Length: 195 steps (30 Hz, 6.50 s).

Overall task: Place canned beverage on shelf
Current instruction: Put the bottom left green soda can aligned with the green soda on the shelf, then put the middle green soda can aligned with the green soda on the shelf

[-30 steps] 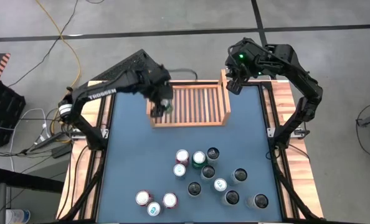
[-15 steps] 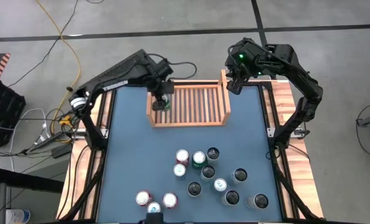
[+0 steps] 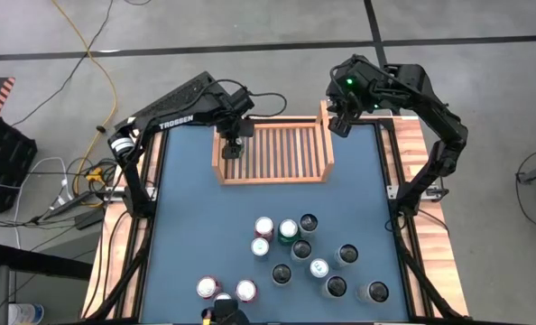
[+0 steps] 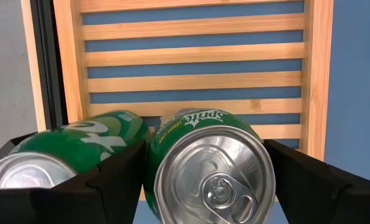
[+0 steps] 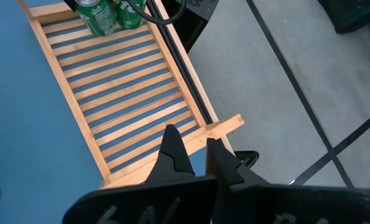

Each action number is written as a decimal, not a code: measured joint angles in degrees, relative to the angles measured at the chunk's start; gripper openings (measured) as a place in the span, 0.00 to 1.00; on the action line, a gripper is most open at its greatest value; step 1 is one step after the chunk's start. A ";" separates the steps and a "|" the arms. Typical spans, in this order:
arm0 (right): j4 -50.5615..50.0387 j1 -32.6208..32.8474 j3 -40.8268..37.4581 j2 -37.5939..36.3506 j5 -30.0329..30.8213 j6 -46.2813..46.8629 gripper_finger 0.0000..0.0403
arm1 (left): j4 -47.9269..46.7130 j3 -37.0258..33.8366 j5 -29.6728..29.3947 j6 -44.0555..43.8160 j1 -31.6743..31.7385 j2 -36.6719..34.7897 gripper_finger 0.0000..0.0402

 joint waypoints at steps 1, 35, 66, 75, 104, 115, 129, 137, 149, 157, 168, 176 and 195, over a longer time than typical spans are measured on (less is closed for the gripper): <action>0.00 0.00 0.00 0.00 0.00 -0.04 0.00 | 0.10 0.00 0.23 0.00 0.09 0.00 0.71; 0.00 0.00 0.00 0.00 -0.01 -1.27 0.00 | -2.32 0.02 -3.90 1.38 0.66 -0.02 0.79; 0.00 0.00 -0.02 0.00 -0.02 -1.62 0.00 | -2.67 0.11 -6.47 2.60 0.27 -0.22 0.80; 0.00 -0.01 -0.02 0.00 -0.02 -1.62 0.00 | -4.54 3.38 -7.14 3.32 -0.63 -0.22 0.80; 0.00 -2.23 -0.02 0.02 -0.02 -2.52 0.00 | 2.18 14.47 2.56 -9.73 -37.12 -0.24 0.80; 0.00 -2.64 -0.02 0.02 -0.05 -1.70 0.00 | 9.71 12.83 2.35 -13.59 -41.81 3.46 0.80; 0.01 -2.53 -0.02 0.02 -0.35 -0.82 0.00 | 16.22 12.90 5.99 -15.39 -41.55 10.44 0.80; 0.00 -2.24 -0.02 0.02 -0.33 -0.42 0.00 | 15.83 12.87 5.99 -15.54 -41.46 14.11 0.80; 0.00 -2.23 -0.02 0.02 -0.13 -0.86 0.00 | 14.28 13.07 12.01 -13.80 -39.74 15.72 0.72; 0.01 -2.23 -0.02 0.02 -0.13 -0.88 0.00 | 10.52 15.47 8.17 -11.94 -39.33 15.68 0.72; 0.00 -2.23 -0.02 0.02 -0.09 -1.01 0.00 | 2.28 25.84 5.53 -8.57 -36.29 15.83 0.72; 0.00 -2.23 -0.02 0.02 -0.09 -1.01 0.00 | -11.85 31.56 4.02 -7.66 -29.76 13.53 0.73; 0.00 -2.23 -0.02 0.02 -0.11 -0.97 0.00 | -2.80 2.36 -3.04 -15.80 -21.52 -8.68 0.74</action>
